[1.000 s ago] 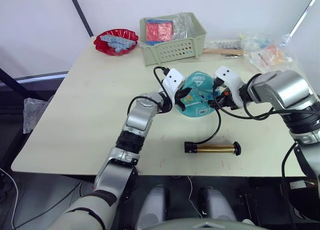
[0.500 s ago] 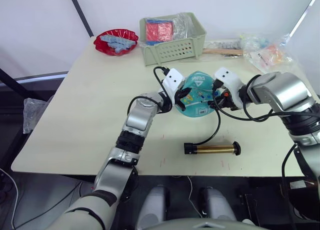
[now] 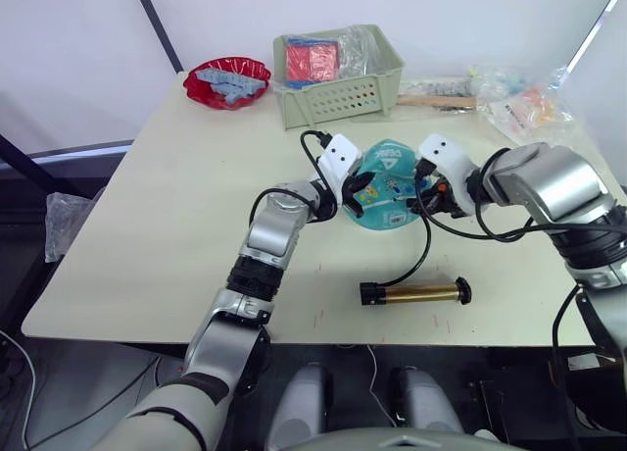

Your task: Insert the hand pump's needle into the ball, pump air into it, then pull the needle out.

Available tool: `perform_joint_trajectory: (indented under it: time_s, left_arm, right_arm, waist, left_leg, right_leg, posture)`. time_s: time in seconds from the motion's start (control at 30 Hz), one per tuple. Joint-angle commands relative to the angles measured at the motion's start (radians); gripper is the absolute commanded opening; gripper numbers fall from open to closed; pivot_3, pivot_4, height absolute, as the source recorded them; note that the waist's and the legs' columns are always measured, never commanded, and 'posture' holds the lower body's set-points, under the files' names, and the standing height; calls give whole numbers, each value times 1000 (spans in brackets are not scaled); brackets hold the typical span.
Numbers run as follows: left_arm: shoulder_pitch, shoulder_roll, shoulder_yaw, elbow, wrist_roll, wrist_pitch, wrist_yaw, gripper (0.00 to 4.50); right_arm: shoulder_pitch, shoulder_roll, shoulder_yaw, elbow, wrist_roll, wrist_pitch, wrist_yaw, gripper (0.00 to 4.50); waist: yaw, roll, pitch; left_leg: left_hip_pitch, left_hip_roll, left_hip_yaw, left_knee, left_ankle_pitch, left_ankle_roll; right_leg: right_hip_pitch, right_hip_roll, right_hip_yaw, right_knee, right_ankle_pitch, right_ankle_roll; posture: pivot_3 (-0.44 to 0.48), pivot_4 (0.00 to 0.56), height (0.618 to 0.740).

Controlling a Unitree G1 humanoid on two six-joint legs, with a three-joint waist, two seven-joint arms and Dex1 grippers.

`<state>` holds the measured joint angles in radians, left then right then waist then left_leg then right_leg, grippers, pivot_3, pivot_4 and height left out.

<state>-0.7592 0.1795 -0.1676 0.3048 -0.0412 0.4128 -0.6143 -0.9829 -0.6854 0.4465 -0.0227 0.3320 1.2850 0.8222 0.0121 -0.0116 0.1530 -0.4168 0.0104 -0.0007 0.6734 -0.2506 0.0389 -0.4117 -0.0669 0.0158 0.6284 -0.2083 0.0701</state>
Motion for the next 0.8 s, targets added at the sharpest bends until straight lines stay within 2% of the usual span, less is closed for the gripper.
perform_joint_trajectory:
  time_s: [0.03,0.8]
  left_arm:
    - [12,-13,-22,-15,-5,10,-9,18]
    - [20,-21,-28,-19,-5,9,-12,18]
  right_arm:
    - [11,-2,15,-37,2,-6,17,314]
    - [-13,7,40,5,-35,-9,19,314]
  waist:
    - [0,0,0]
    - [1,0,0]
  left_leg:
    - [0,0,0,0,0,0]
    - [0,0,0,0,0,0]
  right_leg:
    - [0,0,0,0,0,0]
    - [0,0,0,0,0,0]
  posture:
    - [0,150,740]
    - [0,150,740]
